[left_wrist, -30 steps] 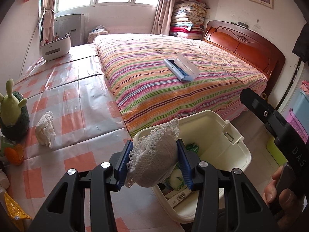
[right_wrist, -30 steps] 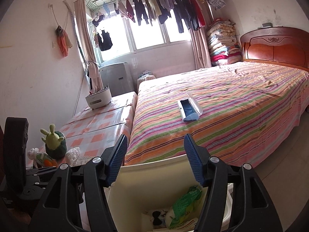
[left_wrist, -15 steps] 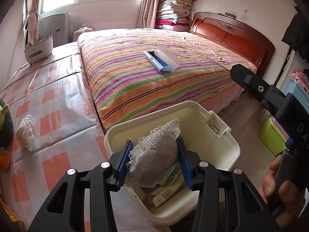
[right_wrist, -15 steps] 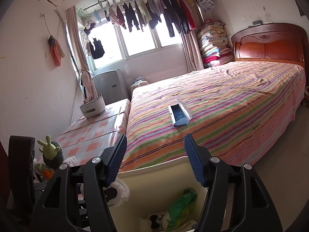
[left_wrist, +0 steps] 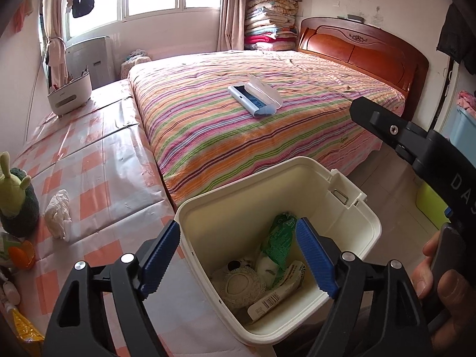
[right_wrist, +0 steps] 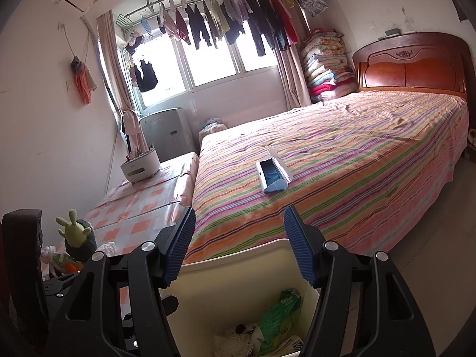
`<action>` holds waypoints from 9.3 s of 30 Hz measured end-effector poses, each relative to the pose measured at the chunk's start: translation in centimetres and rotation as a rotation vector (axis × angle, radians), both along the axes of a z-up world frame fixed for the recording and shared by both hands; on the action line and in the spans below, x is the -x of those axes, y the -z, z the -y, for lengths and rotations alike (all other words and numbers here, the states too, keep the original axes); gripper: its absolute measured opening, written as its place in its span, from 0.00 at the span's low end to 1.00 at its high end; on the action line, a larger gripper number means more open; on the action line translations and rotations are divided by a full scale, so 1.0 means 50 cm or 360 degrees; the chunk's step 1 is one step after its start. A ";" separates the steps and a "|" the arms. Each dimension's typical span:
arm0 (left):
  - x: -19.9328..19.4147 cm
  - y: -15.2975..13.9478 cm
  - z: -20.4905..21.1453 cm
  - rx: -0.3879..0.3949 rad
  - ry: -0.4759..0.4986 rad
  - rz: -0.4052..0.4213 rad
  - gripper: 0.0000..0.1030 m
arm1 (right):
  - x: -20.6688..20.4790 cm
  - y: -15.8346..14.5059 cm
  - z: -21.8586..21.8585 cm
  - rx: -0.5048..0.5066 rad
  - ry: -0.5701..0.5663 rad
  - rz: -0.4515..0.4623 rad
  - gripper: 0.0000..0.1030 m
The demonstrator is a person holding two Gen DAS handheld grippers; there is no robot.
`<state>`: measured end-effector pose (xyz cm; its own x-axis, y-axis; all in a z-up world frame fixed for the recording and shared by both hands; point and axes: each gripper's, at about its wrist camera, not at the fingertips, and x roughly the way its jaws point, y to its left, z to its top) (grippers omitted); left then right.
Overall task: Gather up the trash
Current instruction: 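Lower the white crocheted cloth into the cream bin and open the left gripper, then move both grippers back toward the remaining items on the table, then grasp the green plush cactus with the right gripper while the left gripper grasps the plastic bag bundle, then lift the plastic bag bundle and green plush cactus and carry both toward the cream bin, then drop the green plush cactus into the bin with the right gripper while the left gripper releases the bag bundle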
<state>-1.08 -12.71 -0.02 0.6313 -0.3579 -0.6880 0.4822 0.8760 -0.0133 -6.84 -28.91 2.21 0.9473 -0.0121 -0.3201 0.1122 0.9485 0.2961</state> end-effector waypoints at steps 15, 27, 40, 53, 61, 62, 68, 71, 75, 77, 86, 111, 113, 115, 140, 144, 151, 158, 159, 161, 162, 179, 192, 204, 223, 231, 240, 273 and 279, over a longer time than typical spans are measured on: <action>-0.027 -0.014 -0.068 -0.0009 -0.0193 -0.0007 0.76 | -0.025 -0.006 -0.038 -0.0030 -0.0065 -0.0010 0.68; -0.042 -0.036 -0.154 0.0022 -0.0357 0.0002 0.76 | -0.071 -0.013 -0.118 -0.0054 -0.0212 -0.0017 0.86; -0.063 -0.045 -0.321 0.0071 -0.0638 -0.0021 0.76 | -0.135 0.006 -0.248 -0.0003 -0.0439 -0.0108 0.94; -0.069 -0.052 -0.488 0.0019 -0.0882 -0.0004 0.76 | -0.214 0.000 -0.382 0.0056 -0.0647 -0.0145 0.94; -0.089 -0.037 -0.599 0.0013 -0.1065 -0.0042 0.76 | -0.262 0.002 -0.483 0.0032 -0.0877 -0.0166 0.94; -0.091 -0.034 -0.610 0.0013 -0.1082 -0.0053 0.76 | -0.268 0.002 -0.497 0.0033 -0.0907 -0.0166 0.94; -0.097 -0.023 -0.660 0.0054 -0.1137 -0.0113 0.76 | -0.301 -0.002 -0.576 0.0088 -0.1079 -0.0153 0.94; -0.098 -0.017 -0.675 0.0063 -0.1157 -0.0130 0.76 | -0.323 -0.002 -0.609 0.0107 -0.1138 -0.0170 0.94; -0.106 -0.007 -0.685 0.0083 -0.1137 -0.0166 0.76 | -0.366 0.009 -0.646 0.0069 -0.1222 -0.0250 0.94; -0.111 -0.003 -0.688 0.0088 -0.1125 -0.0175 0.76 | -0.391 0.018 -0.659 0.0024 -0.1252 -0.0293 0.94; -0.123 0.005 -0.715 0.0147 -0.1144 -0.0204 0.76 | -0.486 0.063 -0.719 -0.0106 -0.1356 -0.0493 0.94; -0.149 0.015 -0.698 0.0103 -0.1136 -0.0120 0.63 | -0.410 0.037 -0.666 -0.0100 -0.1343 -0.0431 0.64; -0.149 0.014 -0.694 0.0094 -0.1125 -0.0110 0.58 | -0.404 0.033 -0.657 -0.0115 -0.1335 -0.0416 0.64; -0.148 0.014 -0.691 0.0080 -0.1124 -0.0099 0.57 | -0.401 0.027 -0.652 -0.0109 -0.1322 -0.0400 0.64; -0.108 -0.034 -0.696 0.0395 -0.1042 0.0018 0.39 | -0.339 -0.026 -0.565 -0.0108 -0.1196 -0.0218 0.65; -0.111 -0.032 -0.701 0.0510 -0.1002 -0.0041 0.39 | -0.341 -0.022 -0.553 -0.0114 -0.1177 -0.0227 0.65; -0.104 -0.043 -0.699 0.0556 -0.0998 -0.0002 0.39 | -0.337 -0.028 -0.532 -0.0131 -0.1150 -0.0205 0.65; -0.111 -0.041 -0.719 0.0767 -0.0932 -0.0101 0.39 | -0.329 -0.030 -0.510 -0.0137 -0.1123 -0.0201 0.65; -0.114 -0.036 -0.722 0.0809 -0.0923 -0.0129 0.39 | -0.329 -0.030 -0.506 -0.0140 -0.1120 -0.0201 0.65; -0.119 -0.028 -0.726 0.0877 -0.0905 -0.0181 0.39 | -0.327 -0.031 -0.499 -0.0143 -0.1115 -0.0200 0.65; -0.120 -0.025 -0.725 0.0899 -0.0900 -0.0196 0.39 | -0.326 -0.031 -0.496 -0.0143 -0.1113 -0.0201 0.65; -0.101 -0.046 -0.633 0.0676 -0.0790 -0.0040 0.39 | -0.268 -0.042 -0.424 -0.0071 -0.1015 -0.0169 0.65; -0.075 -0.058 -0.493 0.0503 -0.0613 0.0049 0.39 | -0.220 -0.020 -0.338 -0.0032 -0.0852 -0.0211 0.65; -0.042 -0.065 -0.360 0.0432 -0.0381 0.0073 0.39 | -0.180 -0.014 -0.244 -0.0032 -0.0658 -0.0218 0.66; -0.017 -0.050 -0.206 0.0395 -0.0140 0.0023 0.39 | -0.119 0.002 -0.139 0.0090 -0.0365 -0.0216 0.67; -0.007 -0.039 -0.152 0.0380 -0.0055 -0.0002 0.39 | -0.096 0.013 -0.098 0.0092 -0.0262 -0.0245 0.67; -0.001 -0.023 -0.106 0.0346 -0.0003 -0.0040 0.39 | -0.076 0.014 -0.063 0.0057 -0.0199 -0.0244 0.67; 0.006 0.004 -0.047 0.0245 0.0077 -0.0077 0.55 | -0.066 0.016 -0.035 -0.0030 -0.0139 -0.0220 0.72; 0.023 -0.016 -0.055 0.0217 0.0021 0.0054 0.77 | -0.066 0.017 -0.037 -0.0032 -0.0136 -0.0223 0.74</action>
<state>-2.21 -9.96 0.80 0.6479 -0.4548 -0.6111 0.4957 0.8609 -0.1151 -3.52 -27.03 1.35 0.8906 0.0745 -0.4487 0.0727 0.9505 0.3021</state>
